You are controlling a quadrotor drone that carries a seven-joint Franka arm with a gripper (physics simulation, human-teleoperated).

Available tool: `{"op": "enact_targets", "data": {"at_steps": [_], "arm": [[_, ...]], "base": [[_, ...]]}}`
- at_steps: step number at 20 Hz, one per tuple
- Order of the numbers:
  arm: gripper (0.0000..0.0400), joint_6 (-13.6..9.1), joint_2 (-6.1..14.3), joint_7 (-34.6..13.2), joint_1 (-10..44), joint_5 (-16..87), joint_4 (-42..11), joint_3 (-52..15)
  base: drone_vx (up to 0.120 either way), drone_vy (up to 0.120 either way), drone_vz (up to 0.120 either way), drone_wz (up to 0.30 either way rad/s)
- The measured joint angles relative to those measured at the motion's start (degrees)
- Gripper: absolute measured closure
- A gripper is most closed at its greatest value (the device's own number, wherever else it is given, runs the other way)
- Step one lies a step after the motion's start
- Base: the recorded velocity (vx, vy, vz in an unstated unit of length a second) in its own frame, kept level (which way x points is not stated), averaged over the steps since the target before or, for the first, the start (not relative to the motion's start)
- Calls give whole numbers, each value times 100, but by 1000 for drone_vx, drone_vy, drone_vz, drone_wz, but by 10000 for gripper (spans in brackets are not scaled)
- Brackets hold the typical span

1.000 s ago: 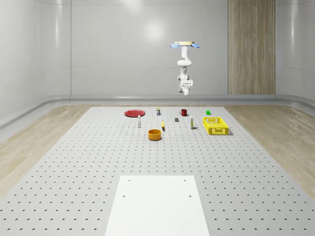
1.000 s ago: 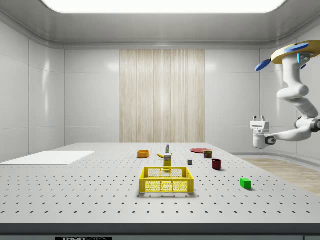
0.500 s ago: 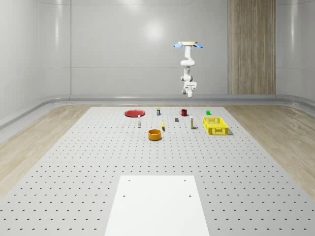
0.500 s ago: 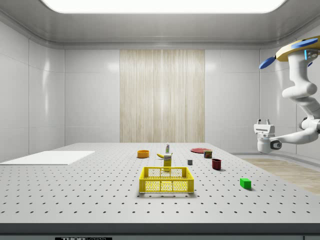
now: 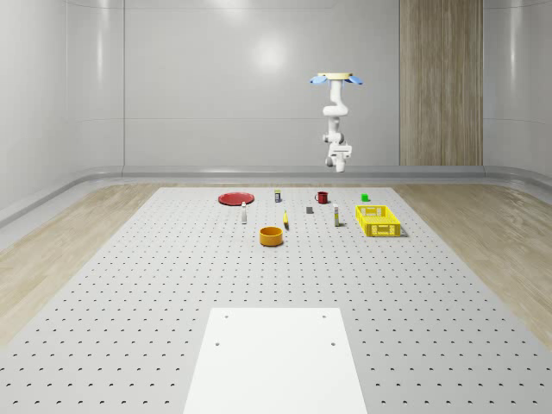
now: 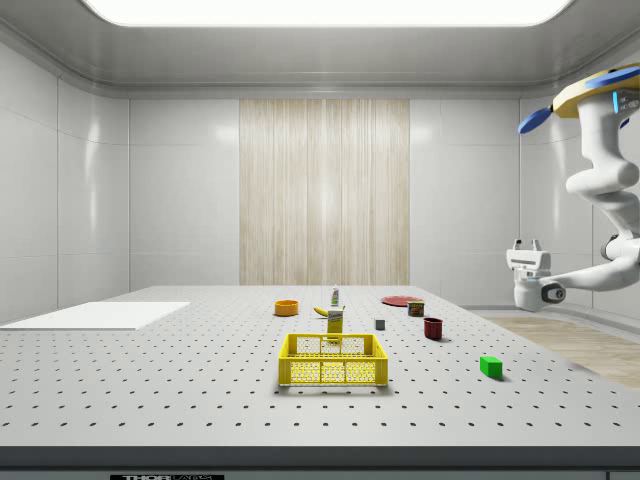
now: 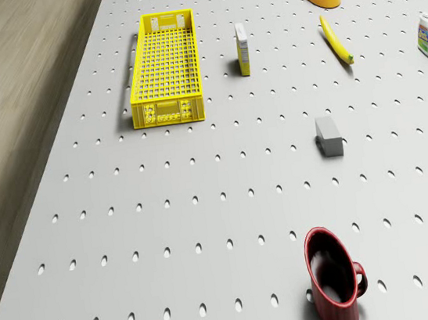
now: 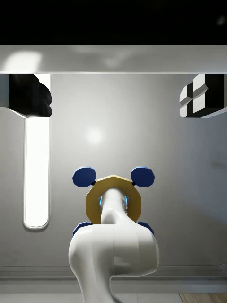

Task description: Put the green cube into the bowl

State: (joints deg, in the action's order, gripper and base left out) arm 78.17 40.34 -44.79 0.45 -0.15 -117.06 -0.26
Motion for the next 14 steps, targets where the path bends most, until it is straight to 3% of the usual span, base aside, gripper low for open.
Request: {"op": "enact_targets", "data": {"at_steps": [5,14], "arm": [[0,19,13,1,3,2,-10,-4],[0,57,39,0,11,20,-35,-19]], "base": [[80,120,0,0],[116,120,0,0]]}}
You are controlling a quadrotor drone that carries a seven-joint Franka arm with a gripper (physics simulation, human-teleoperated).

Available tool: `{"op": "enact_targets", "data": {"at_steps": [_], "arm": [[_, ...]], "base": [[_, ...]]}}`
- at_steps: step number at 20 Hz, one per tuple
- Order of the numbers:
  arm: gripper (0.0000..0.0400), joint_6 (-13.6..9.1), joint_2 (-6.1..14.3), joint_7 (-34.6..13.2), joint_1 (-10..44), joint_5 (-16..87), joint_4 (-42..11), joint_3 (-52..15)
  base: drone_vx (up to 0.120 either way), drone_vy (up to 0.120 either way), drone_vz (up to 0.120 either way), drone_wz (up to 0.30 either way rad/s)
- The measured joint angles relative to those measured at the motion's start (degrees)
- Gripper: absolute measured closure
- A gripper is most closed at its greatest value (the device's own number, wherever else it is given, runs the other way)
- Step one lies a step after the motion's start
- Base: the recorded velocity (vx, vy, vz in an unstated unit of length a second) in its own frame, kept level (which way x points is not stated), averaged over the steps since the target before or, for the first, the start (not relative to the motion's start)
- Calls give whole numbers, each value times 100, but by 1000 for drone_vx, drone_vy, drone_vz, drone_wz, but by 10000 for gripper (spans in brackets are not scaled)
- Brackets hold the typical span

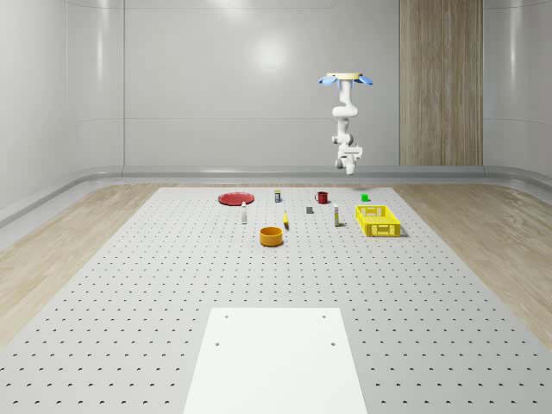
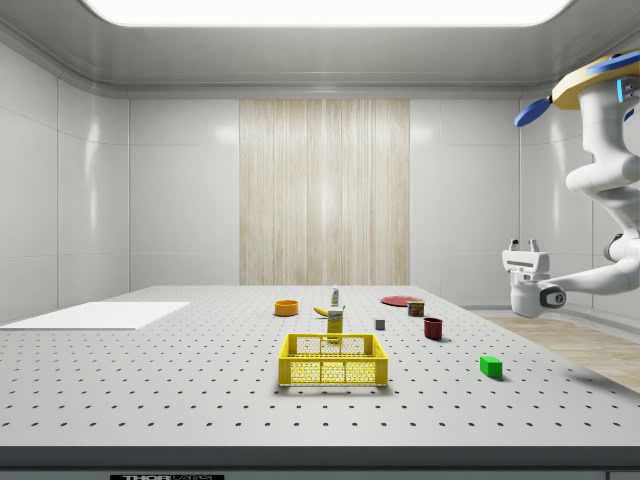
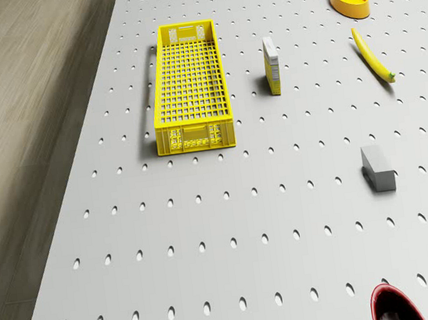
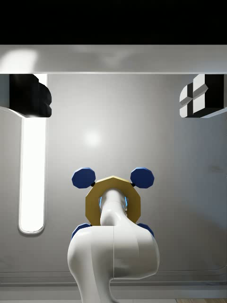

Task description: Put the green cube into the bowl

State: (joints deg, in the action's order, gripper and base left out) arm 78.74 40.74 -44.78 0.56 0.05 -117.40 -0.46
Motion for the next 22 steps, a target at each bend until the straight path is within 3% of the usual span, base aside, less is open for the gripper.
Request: {"op": "enact_targets", "data": {"at_steps": [5,13,19,22], "arm": [[0,22,15,-4,8,32,-15,-24],[0,57,40,-24,45,197,-42,-142],[0,88,64,-76,131,587,-81,-420],[0,108,84,-130,219,988,-134,-704]], "base": [[0,120,0,0],[120,115,0,0],[33,0,0,0],[0,0,-120,0]]}}
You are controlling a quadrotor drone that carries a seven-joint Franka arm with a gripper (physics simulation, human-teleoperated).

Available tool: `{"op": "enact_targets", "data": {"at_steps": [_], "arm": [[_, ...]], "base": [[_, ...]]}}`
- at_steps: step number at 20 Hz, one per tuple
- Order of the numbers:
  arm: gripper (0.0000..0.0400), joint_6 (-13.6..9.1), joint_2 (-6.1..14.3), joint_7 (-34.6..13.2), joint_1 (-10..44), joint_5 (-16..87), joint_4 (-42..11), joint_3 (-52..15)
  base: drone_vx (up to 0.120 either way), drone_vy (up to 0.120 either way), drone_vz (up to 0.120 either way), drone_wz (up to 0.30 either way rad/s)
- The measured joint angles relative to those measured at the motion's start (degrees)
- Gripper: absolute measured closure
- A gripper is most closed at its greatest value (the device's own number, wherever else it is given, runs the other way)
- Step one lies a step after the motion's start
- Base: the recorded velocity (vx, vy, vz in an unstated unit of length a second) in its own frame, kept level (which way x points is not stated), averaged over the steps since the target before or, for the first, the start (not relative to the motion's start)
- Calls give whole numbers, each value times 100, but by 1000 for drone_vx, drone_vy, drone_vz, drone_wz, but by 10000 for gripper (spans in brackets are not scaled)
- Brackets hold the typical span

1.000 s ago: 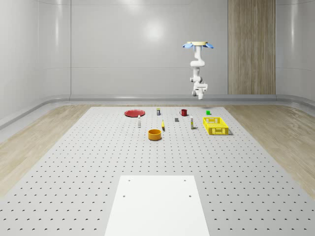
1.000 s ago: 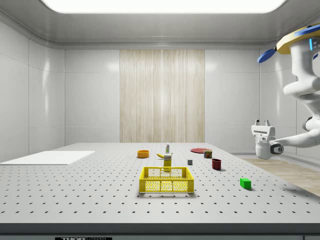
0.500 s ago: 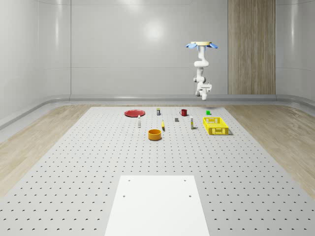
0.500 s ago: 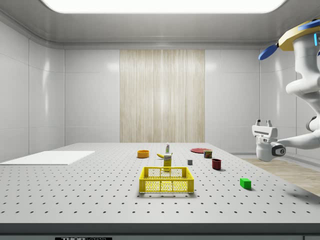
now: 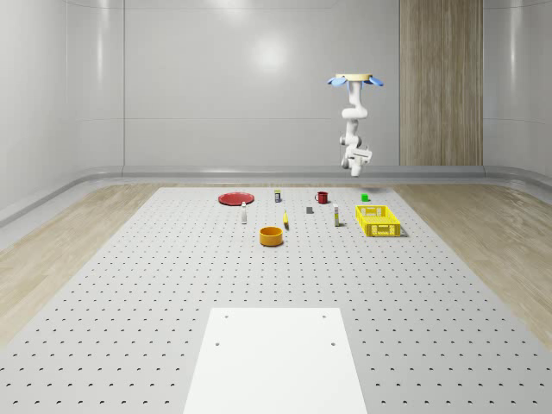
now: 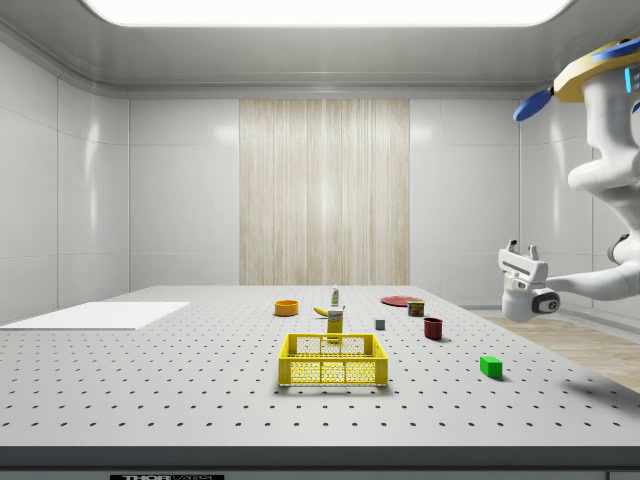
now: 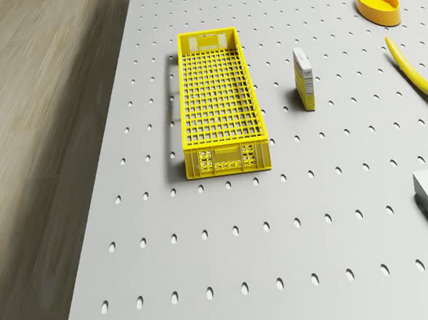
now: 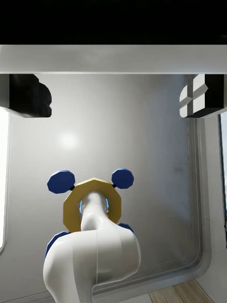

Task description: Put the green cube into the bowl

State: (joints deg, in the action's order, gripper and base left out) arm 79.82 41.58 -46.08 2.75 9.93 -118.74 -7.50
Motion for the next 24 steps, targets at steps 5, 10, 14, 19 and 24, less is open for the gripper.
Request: {"op": "enact_targets", "data": {"at_steps": [5,10,14,19,24], "arm": [[0,61,77,-188,289,1284,-292,-897],[0,179,317,-677,892,3755,-1346,-2497],[0,136,643,-1496,1737,6345,-2818,-3925],[0,-427,1034,-2744,3244,8863,-4143,-5201],[0,-1006,1373,-3594,4488,9961,-4585,-5879]], "base": [[0,0,-120,0],[40,0,-120,0],[120,0,-120,0],[120,0,-120,0],[72,0,-120,0]]}}
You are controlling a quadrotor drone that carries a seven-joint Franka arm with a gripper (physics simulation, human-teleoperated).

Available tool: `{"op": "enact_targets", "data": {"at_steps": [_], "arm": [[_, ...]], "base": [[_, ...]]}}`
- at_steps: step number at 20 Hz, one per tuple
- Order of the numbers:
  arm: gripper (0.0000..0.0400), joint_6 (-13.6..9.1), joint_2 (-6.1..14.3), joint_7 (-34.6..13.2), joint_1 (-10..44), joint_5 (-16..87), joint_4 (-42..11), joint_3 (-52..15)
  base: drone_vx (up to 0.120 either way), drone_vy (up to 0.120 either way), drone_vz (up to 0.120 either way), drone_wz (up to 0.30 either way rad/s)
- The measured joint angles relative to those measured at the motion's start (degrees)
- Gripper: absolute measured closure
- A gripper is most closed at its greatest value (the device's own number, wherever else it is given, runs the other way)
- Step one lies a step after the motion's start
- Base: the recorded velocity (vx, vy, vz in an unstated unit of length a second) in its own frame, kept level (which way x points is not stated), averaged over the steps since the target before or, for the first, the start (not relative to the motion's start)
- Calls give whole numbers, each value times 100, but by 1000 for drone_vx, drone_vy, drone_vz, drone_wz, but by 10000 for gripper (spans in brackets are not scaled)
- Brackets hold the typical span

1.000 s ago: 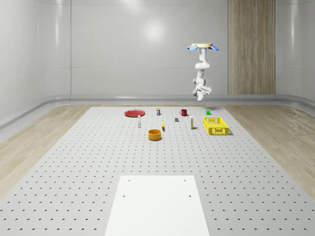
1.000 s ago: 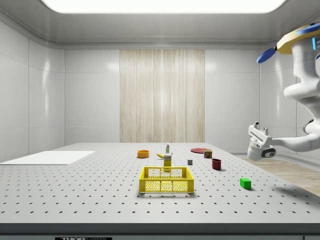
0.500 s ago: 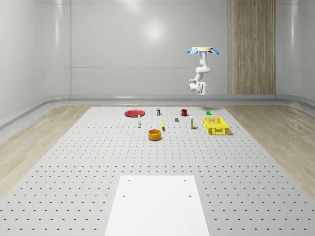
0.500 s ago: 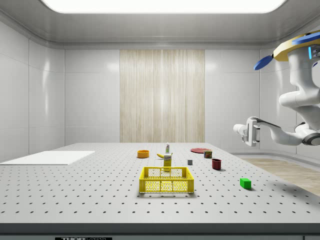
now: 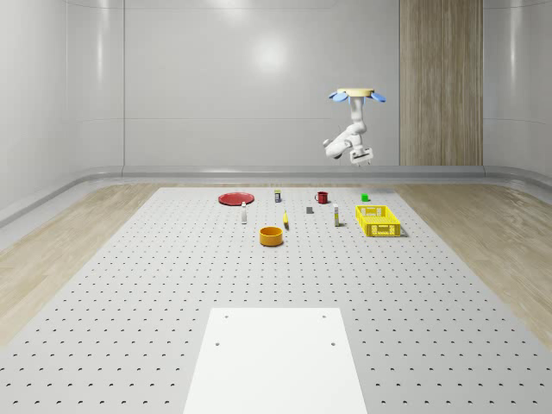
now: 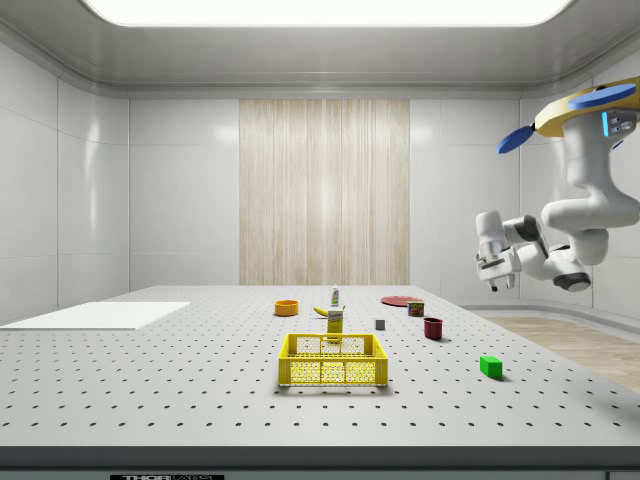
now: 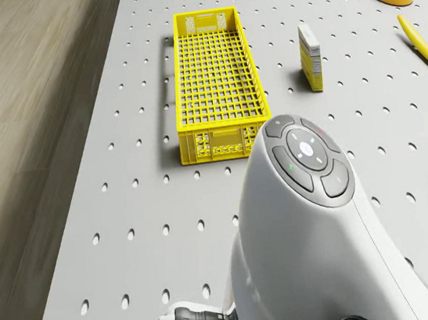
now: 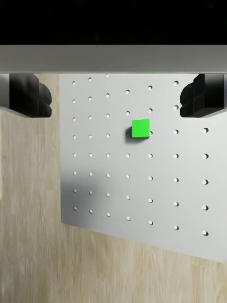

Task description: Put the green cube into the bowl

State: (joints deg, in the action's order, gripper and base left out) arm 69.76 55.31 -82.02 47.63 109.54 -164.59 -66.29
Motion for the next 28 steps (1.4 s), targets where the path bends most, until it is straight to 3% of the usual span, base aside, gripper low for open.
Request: {"op": "enact_targets", "data": {"at_steps": [4,9,28], "arm": [[0,-228,218,-374,571,306,-99,-276],[0,-300,433,-629,946,407,-131,-464],[0,78,1052,-970,1371,190,-107,-754]], "base": [[100,0,-120,0],[0,0,-120,0],[13,-6,-120,0]]}}
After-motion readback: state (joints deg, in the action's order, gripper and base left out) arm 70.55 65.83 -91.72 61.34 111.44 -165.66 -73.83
